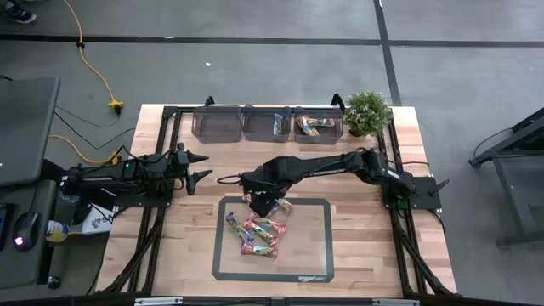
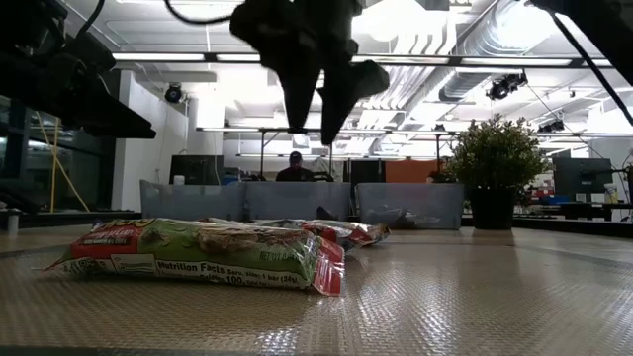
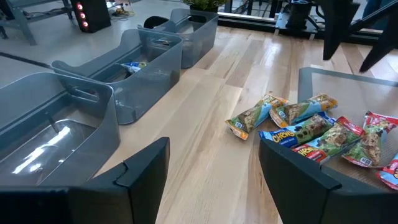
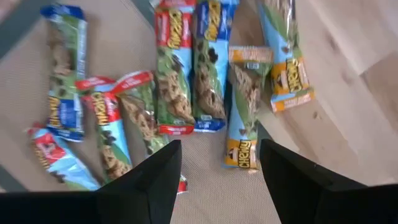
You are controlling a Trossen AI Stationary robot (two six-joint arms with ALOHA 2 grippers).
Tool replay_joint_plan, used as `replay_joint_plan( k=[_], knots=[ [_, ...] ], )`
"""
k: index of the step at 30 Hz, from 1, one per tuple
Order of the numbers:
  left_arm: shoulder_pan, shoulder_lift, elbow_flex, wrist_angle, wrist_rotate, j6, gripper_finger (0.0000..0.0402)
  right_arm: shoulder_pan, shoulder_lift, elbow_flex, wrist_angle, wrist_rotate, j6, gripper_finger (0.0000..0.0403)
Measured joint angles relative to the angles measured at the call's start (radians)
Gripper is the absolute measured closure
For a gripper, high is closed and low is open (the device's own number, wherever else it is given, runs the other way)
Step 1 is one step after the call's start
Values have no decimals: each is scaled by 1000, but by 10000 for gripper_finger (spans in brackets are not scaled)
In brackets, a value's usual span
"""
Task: Pick and place Granola Bars by type
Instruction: Put the yellow granola bar into the right black bin
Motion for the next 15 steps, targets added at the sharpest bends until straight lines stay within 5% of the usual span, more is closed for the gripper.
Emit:
replay_joint_plan(
  k=[15],
  knots=[
    [0,0,0,0,0,0,159,5,76,0,-60,-12,19,199]
  ],
)
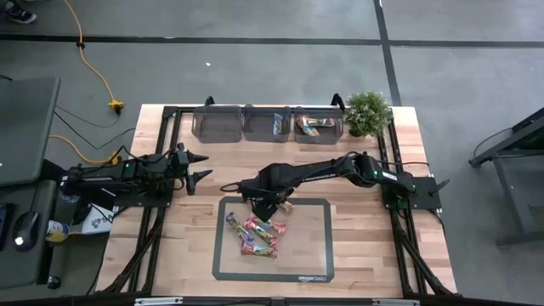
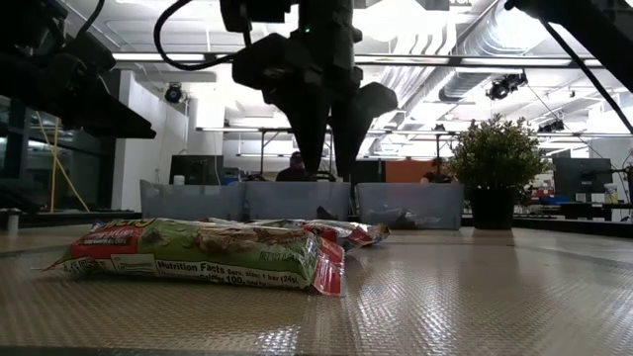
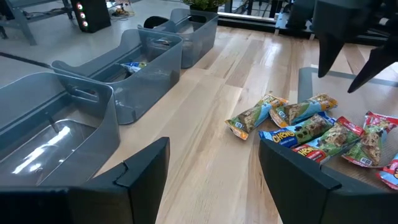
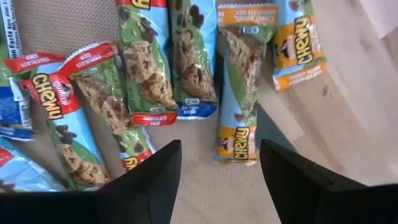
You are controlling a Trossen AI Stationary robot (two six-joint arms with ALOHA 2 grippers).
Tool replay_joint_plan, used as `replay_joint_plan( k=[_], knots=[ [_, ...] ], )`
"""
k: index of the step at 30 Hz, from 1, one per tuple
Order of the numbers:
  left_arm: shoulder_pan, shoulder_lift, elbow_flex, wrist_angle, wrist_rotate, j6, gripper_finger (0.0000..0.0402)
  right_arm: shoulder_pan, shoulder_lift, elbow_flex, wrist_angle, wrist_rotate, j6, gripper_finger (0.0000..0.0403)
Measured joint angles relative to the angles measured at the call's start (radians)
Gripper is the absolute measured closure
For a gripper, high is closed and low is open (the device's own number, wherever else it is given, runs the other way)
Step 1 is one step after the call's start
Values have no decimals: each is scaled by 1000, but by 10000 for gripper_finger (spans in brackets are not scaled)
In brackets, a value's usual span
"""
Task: Pick and place Granola Bars by type
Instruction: Put the yellow granola bar into the right black bin
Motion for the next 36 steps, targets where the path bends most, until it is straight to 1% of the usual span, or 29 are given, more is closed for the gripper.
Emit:
replay_joint_plan(
  k=[7,12,16,31,36],
  knots=[
    [0,0,0,0,0,0,159,0,0,-1,4,16,-37,199],
    [0,0,0,0,0,0,159,0,0,-61,27,-3,-40,199],
    [0,0,0,0,0,0,159,4,0,-116,88,-9,-58,199],
    [0,0,0,0,0,0,159,-5,-2,-212,124,-31,-66,199],
    [0,0,0,0,0,0,159,-11,-2,-214,148,-39,-115,195]
  ],
)
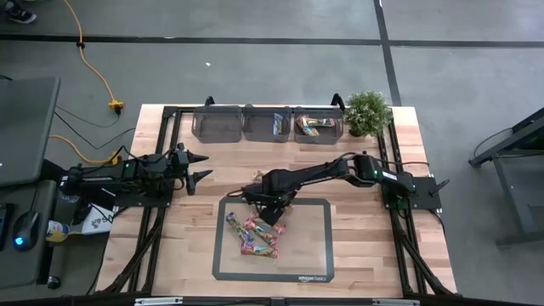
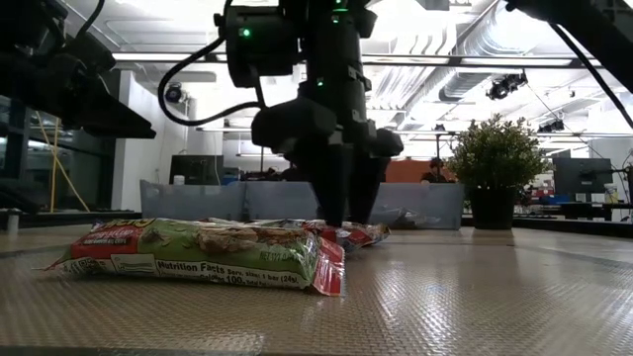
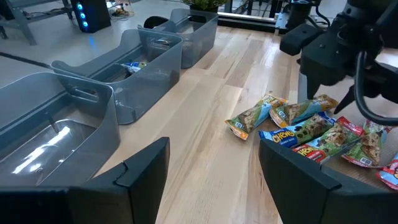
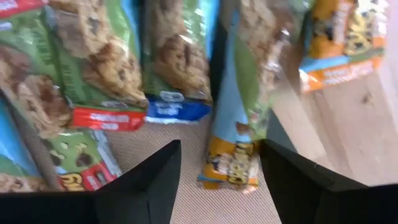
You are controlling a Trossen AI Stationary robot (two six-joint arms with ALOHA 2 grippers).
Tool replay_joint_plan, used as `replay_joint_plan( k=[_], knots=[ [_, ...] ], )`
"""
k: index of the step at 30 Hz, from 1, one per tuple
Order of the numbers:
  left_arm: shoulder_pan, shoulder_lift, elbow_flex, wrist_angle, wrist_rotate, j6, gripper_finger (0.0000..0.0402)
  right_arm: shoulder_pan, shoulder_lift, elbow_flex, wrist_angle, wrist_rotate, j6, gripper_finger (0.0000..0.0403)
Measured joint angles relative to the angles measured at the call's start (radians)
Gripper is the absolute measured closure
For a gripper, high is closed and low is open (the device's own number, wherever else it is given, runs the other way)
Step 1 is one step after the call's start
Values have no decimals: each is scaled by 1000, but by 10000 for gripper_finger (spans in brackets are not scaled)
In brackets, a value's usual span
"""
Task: Pick and place Granola Bars by type
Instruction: Put the yellow granola bar into the right black bin
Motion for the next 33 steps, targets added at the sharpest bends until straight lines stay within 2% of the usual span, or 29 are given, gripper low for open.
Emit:
replay_joint_plan(
  k=[10,33],
  knots=[
    [0,0,0,0,0,0,159,-28,0,0,19,3,16,152],
    [0,0,0,0,0,0,159,-30,0,0,9,-11,-3,150]
  ],
)
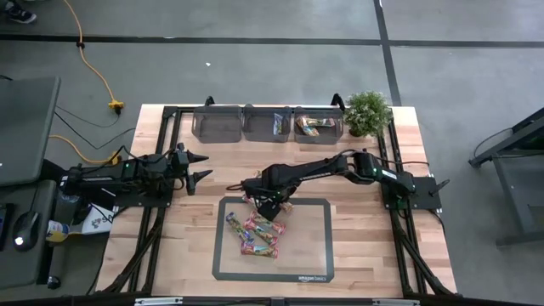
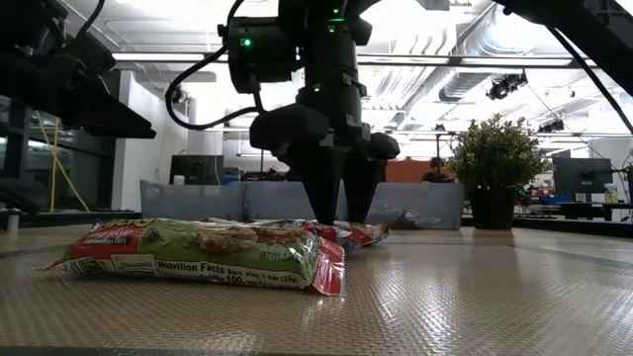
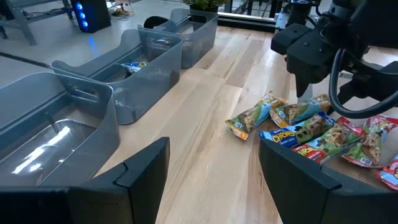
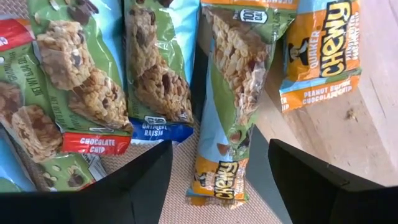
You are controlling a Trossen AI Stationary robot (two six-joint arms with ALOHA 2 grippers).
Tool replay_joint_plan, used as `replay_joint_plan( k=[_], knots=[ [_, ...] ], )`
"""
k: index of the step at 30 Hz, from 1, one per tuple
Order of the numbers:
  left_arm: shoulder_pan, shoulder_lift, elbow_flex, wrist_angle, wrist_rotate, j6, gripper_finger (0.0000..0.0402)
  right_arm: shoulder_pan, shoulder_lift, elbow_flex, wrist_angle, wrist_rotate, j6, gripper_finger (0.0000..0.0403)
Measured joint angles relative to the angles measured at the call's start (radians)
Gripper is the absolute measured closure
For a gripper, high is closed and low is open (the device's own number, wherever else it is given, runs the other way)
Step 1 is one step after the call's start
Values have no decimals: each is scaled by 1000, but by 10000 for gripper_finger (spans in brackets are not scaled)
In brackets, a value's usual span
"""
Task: Pick and place Granola Bars by type
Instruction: Put the yellow granola bar into the right black bin
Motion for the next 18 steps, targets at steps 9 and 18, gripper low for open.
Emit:
replay_joint_plan(
  k=[9,18],
  knots=[
    [0,0,0,0,0,0,159,2,9,0,-16,-22,-9,151],
    [0,0,0,0,0,0,159,5,31,0,3,-40,-11,151]
  ],
)
